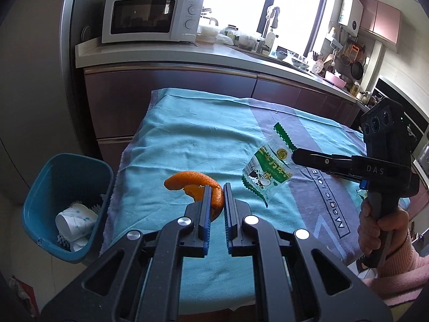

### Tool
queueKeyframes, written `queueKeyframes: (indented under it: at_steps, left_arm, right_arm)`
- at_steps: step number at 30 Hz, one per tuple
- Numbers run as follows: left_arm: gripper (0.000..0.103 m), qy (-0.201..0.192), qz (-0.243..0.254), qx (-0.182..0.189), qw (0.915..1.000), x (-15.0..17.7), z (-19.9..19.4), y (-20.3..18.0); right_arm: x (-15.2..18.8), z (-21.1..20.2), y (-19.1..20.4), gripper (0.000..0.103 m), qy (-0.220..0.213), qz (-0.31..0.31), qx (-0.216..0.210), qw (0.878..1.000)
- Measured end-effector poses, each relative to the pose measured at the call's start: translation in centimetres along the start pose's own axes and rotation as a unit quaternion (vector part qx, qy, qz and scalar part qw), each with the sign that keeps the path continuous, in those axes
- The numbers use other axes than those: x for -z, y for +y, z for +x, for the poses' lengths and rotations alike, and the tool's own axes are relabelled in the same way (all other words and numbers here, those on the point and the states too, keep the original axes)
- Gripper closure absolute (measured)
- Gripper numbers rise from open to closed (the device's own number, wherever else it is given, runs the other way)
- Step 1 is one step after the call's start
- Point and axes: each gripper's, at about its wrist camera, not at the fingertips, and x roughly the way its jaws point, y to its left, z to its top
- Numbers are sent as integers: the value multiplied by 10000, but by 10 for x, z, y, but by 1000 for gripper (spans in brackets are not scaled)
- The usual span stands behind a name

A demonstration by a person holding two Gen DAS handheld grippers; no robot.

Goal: Collect trash
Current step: 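Carry the peel to the teal bin with the left gripper while the right gripper carries the bag there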

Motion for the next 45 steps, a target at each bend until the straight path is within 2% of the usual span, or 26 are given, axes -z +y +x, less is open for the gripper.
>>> queueKeyframes:
  at_steps: [45]
  left_arm:
    - [94,-215,-588,-699,9956,10,-43,67]
  right_arm:
    - [-17,90,45,96,680,-307,-540,9958]
